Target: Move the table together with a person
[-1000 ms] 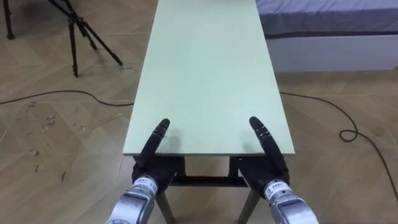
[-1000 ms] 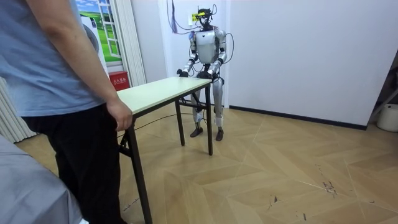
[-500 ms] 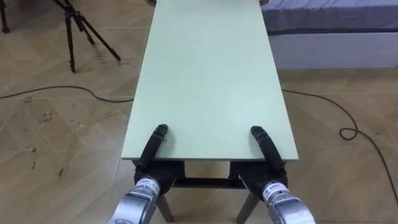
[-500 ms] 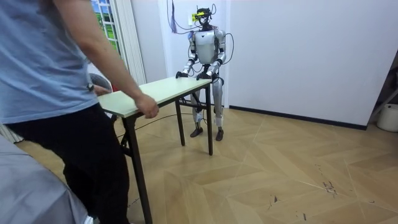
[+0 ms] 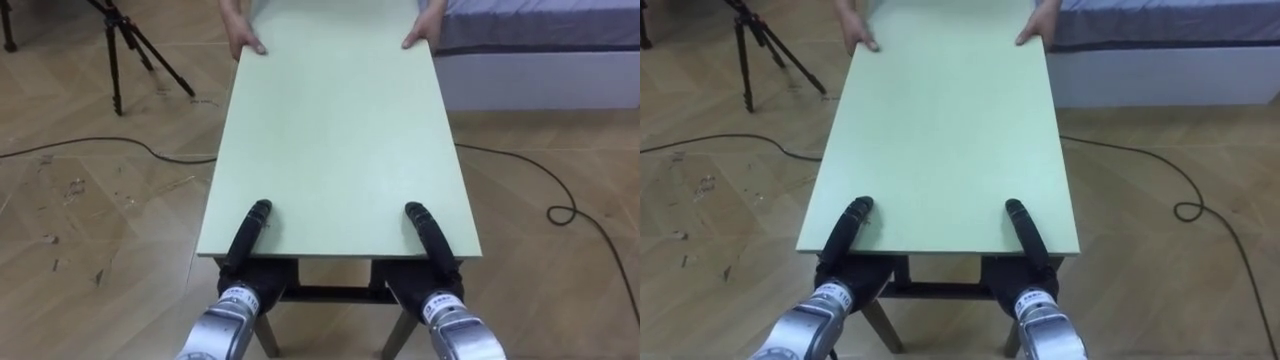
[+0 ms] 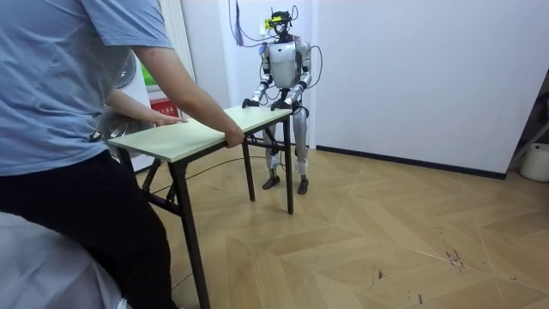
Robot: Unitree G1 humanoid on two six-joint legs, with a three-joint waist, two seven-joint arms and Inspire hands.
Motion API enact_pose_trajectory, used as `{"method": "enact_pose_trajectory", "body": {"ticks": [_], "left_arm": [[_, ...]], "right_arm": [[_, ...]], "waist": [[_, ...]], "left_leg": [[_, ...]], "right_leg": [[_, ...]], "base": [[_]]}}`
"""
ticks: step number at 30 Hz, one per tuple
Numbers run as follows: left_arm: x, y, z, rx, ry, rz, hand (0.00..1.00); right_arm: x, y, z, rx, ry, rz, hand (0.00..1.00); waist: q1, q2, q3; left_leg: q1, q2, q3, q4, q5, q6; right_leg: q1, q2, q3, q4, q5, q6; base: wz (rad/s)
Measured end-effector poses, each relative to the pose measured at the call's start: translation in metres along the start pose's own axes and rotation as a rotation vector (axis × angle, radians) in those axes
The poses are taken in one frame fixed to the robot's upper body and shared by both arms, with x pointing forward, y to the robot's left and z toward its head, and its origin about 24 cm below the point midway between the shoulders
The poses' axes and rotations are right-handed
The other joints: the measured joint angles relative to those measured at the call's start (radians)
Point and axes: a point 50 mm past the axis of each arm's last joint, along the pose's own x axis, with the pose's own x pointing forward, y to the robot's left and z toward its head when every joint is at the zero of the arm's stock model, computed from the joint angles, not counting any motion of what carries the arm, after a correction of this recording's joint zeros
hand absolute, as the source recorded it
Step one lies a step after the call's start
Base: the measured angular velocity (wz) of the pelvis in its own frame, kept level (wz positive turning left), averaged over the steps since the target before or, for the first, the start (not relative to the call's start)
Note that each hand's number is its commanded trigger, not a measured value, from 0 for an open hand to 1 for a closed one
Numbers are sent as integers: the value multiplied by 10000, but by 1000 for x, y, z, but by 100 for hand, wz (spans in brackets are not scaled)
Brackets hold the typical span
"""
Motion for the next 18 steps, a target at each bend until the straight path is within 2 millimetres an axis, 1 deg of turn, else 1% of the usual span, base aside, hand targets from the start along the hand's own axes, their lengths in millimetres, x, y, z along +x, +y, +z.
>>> {"method": "enact_pose_trajectory", "body": {"ticks": [9,11,15,16,18], "left_arm": [[-6,7,-1,248,-20,-215,100],[-10,12,-1,442,-50,-379,100],[-15,17,1,759,-81,-522,100],[-16,18,1,814,-84,-582,100],[-20,16,2,946,-164,-751,100]], "right_arm": [[-2,-1,0,-215,28,62,100],[-8,-4,-1,-121,97,62,100],[-12,-7,-4,-52,227,60,100],[-14,-7,-4,-52,222,73,100],[-15,-4,-4,-49,234,216,100]], "waist": [[-23,88,-38],[-22,101,-33],[0,170,-74],[11,192,-88],[-7,194,-93]], "left_leg": [[50,0,54,-42,2,1],[84,-1,59,-45,2,1],[77,-2,56,-46,1,1],[75,-2,52,-45,1,1],[75,-2,43,-37,2,1]], "right_leg": [[-14,16,34,4,0,0],[7,16,-4,2,0,0],[7,16,-11,4,0,-1],[7,16,-11,4,0,-1],[5,17,-11,11,0,-1]], "base": [[-2],[0],[0],[0],[0]]}}
